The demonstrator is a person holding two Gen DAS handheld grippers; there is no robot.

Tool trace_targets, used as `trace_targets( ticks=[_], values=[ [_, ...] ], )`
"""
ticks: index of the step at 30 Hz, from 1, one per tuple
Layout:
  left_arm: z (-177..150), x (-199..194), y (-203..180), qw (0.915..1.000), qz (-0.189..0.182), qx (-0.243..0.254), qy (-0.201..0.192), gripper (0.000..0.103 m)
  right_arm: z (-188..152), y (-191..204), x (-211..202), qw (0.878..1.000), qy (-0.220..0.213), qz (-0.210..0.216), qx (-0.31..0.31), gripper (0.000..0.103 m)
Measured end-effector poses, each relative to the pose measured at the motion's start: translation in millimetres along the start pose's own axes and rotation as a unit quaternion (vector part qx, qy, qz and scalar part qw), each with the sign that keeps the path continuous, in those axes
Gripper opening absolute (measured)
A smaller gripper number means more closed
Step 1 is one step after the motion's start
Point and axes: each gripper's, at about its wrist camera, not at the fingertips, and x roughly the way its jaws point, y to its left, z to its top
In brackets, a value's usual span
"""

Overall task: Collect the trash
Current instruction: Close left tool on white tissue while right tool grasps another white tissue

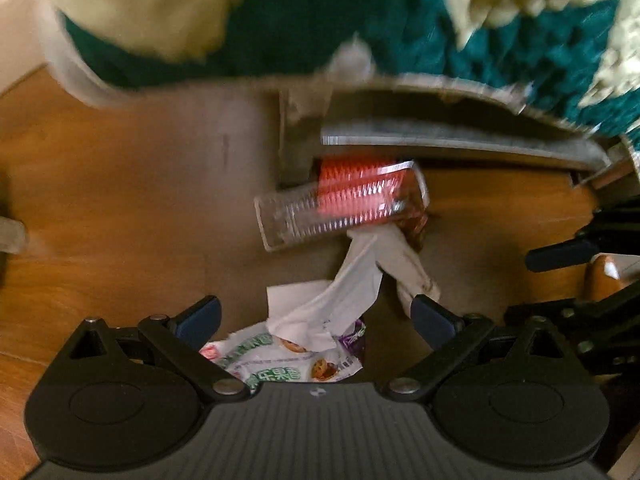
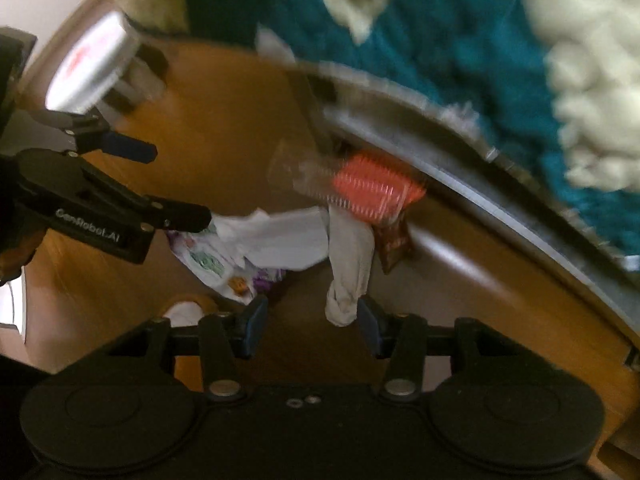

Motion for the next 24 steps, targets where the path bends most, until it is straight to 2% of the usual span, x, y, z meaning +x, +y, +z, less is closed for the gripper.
trace_targets(
  ticks=[4,8,11,13,17,21,23,24],
  values=[
    [1.7,31.8,-4.4,0.9998,0.003,0.01,0.017,0.097,5.0,-7.8,41.3,1.0,0.029,-0.008,-0.01,0.049],
    [5.5,58.1,-6.7,0.9996,0.004,0.012,0.025,0.076,10.5,-20.6,72.6,0.999,0.043,-0.001,0.009,0.049],
    [6.0,76.5,-11.2,0.9991,-0.008,0.023,0.033,0.074,11.3,-26.5,91.9,0.999,0.054,-0.005,0.004,0.049],
    [6.4,85.3,-15.5,0.9985,-0.01,0.036,0.039,0.068,12.6,-29.8,104.9,0.998,0.06,-0.007,0.005,0.048],
    [8.8,99.0,-14.1,0.998,-0.008,0.028,0.056,0.06,13.4,-36.5,122.6,0.997,0.071,-0.005,0.015,0.048],
    [11.3,107.5,-13.8,0.9976,-0.018,0.022,0.063,0.044,13.6,-35.5,135.5,0.997,0.076,-0.002,0.007,0.047],
    [12.4,111.1,-14.1,0.9974,-0.022,0.014,0.068,0.042,13.8,-34.7,138.7,0.997,0.074,0.002,0.004,0.047],
    [13.0,112.6,-12.7,0.9971,-0.026,0.003,0.071,0.037,13.8,-34.6,139.8,0.997,0.075,0.005,0.005,0.047]
  ],
)
